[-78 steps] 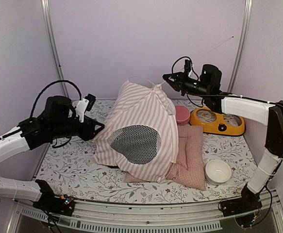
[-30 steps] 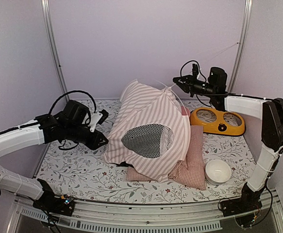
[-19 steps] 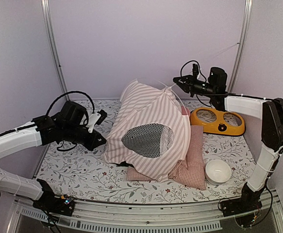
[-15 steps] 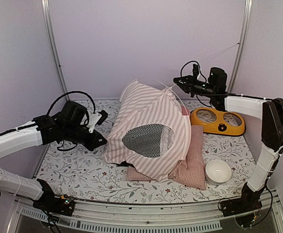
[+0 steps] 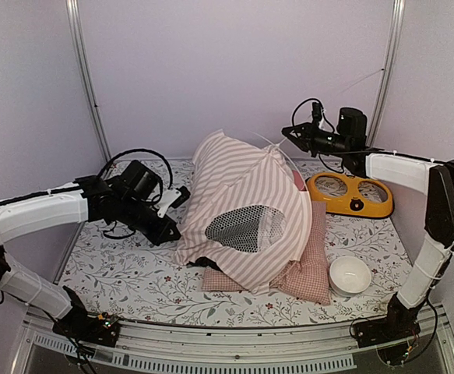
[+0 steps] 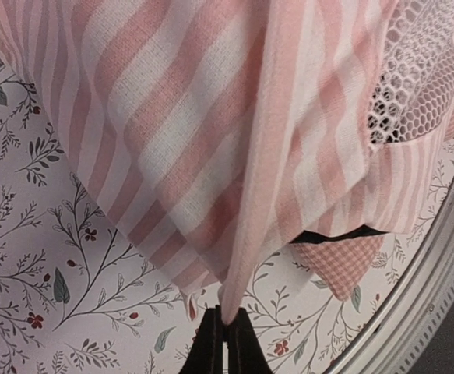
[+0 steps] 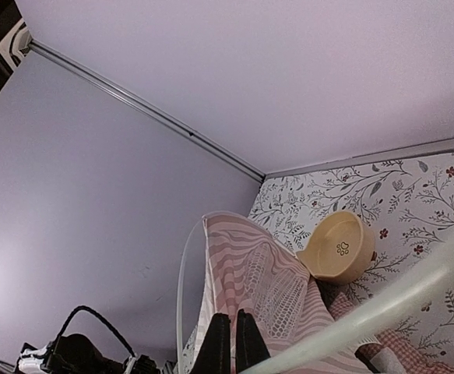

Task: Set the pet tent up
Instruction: Adjust the tent pole of the tent.

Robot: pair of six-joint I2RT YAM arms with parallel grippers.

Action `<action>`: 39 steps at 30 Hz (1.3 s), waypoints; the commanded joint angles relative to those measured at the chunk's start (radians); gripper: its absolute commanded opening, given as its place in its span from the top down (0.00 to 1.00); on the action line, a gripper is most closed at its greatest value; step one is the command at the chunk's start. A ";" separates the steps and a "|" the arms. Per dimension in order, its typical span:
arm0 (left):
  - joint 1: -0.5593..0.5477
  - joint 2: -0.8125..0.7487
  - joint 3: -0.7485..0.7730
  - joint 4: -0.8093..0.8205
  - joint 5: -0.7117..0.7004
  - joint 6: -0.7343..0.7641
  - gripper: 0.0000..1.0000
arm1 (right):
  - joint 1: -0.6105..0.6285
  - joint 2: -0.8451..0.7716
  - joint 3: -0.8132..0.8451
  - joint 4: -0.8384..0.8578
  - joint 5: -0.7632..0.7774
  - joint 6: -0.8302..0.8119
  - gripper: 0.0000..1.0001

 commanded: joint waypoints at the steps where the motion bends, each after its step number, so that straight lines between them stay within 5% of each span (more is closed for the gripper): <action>1: -0.010 -0.005 0.039 -0.060 -0.037 0.016 1.00 | -0.023 -0.037 0.040 -0.028 0.114 -0.168 1.00; 12: -0.046 0.118 0.233 -0.054 -0.024 0.078 1.00 | 0.172 0.033 0.130 -0.066 -0.004 -0.342 1.00; 17: -0.045 0.102 0.244 0.011 -0.094 0.053 0.72 | 0.192 0.037 0.083 -0.049 -0.001 -0.331 1.00; 20: -0.040 0.049 0.198 0.066 -0.101 0.038 0.69 | 0.191 0.028 0.064 -0.052 0.013 -0.330 1.00; 28: -0.027 -0.009 0.063 0.055 -0.111 -0.030 0.80 | 0.146 0.020 0.051 -0.063 0.062 -0.300 1.00; 39: -0.033 -0.092 -0.204 0.286 -0.084 -0.216 0.81 | 0.033 0.070 0.045 -0.044 0.016 -0.134 1.00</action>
